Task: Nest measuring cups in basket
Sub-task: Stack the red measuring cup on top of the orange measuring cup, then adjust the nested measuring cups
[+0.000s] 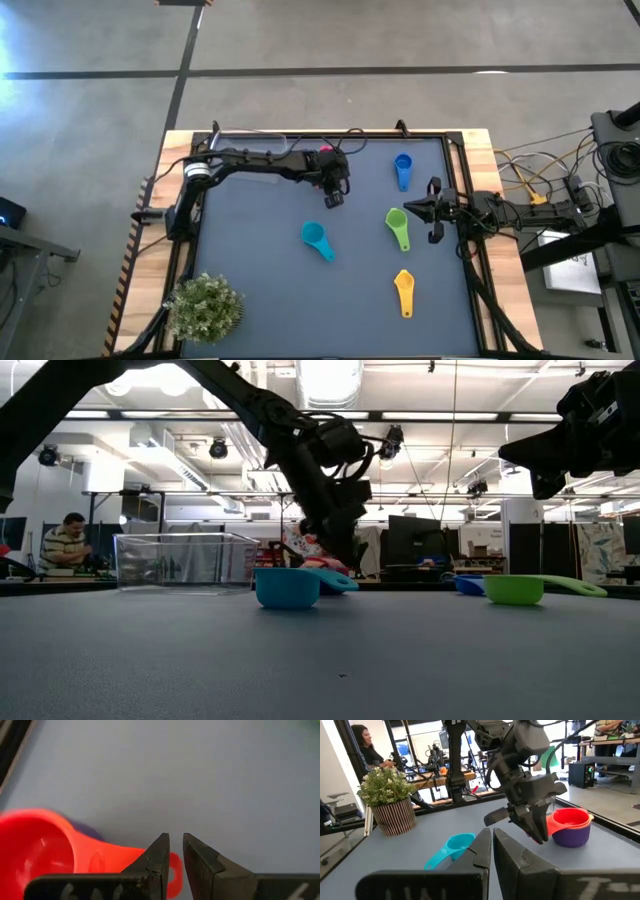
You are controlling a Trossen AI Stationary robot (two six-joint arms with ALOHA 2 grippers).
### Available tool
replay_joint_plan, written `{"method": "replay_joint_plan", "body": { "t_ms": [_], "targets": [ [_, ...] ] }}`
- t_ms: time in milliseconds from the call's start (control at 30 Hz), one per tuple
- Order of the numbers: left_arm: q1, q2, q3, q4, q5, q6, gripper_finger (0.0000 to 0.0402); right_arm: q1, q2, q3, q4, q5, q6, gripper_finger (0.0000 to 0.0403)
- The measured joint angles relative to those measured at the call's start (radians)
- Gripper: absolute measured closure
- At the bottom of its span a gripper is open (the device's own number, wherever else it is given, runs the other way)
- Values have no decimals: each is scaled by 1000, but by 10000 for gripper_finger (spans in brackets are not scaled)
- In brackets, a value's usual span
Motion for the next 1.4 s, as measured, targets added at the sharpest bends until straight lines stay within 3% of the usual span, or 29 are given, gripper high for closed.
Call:
{"method": "replay_joint_plan", "body": {
  "t_ms": [167, 767, 1000, 1233, 1400],
  "targets": [
    [0, 0, 0, -101, -66, -19, 365, 0, 0, 0, 0, 0, 0, 394],
    [-6, -119, 0, -161, -76, -50, 365, 0, 0, 0, 0, 0, 0, 394],
    [-6, -187, 0, -166, -181, -92, 364, 0, 0, 0, 0, 0, 0, 394],
    [-6, -208, -2, -160, -221, -96, 324, 0, 0, 0, 0, 0, 0, 394],
    [-4, -219, -63, -24, -276, -81, 293, 0, 0, 0, 0, 0, 0, 394]
  ]
}}
